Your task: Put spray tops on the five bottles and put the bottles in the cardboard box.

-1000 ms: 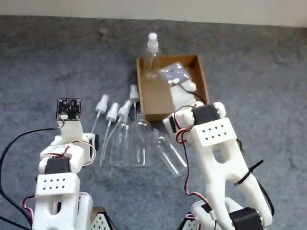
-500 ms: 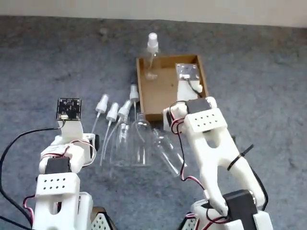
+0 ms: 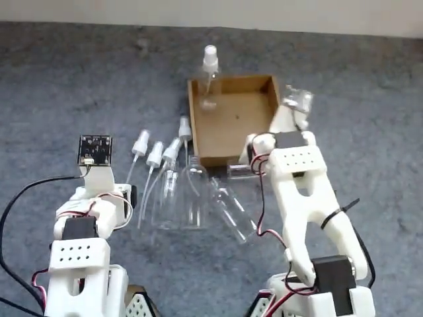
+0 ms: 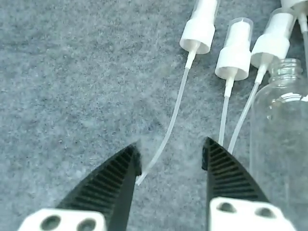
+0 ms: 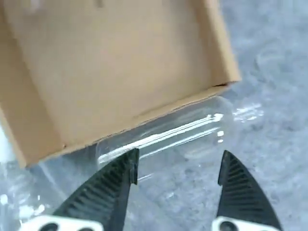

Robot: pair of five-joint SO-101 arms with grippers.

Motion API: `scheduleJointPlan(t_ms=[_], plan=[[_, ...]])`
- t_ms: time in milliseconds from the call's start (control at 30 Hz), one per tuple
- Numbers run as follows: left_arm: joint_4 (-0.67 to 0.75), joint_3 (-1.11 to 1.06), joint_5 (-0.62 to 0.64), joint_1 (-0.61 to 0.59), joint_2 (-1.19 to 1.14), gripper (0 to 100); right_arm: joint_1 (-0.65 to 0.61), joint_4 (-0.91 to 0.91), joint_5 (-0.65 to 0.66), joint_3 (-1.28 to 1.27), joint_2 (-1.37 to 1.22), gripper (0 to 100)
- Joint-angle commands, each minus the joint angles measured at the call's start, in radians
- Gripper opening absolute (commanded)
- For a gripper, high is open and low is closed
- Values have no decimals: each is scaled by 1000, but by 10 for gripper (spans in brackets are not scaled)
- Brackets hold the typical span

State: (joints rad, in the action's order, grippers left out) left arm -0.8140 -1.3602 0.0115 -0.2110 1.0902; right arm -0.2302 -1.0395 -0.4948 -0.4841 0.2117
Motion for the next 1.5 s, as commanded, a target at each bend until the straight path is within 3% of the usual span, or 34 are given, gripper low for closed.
scheduleJointPlan(t_ms=[0, 300, 633, 1267, 1467], plan=[[23, 4, -12, -15, 7, 168, 50, 10, -121, 44, 2, 225], [23, 4, -12, -15, 7, 168, 13, 12, -258, 44, 2, 225], [23, 4, -12, -18, 7, 168, 15, 18, -252, -73, 2, 224], [23, 5, -12, -18, 7, 168, 10, 42, -258, 27, 2, 224], [23, 5, -12, -18, 7, 168, 13, 153, -256, -47, 2, 224]])
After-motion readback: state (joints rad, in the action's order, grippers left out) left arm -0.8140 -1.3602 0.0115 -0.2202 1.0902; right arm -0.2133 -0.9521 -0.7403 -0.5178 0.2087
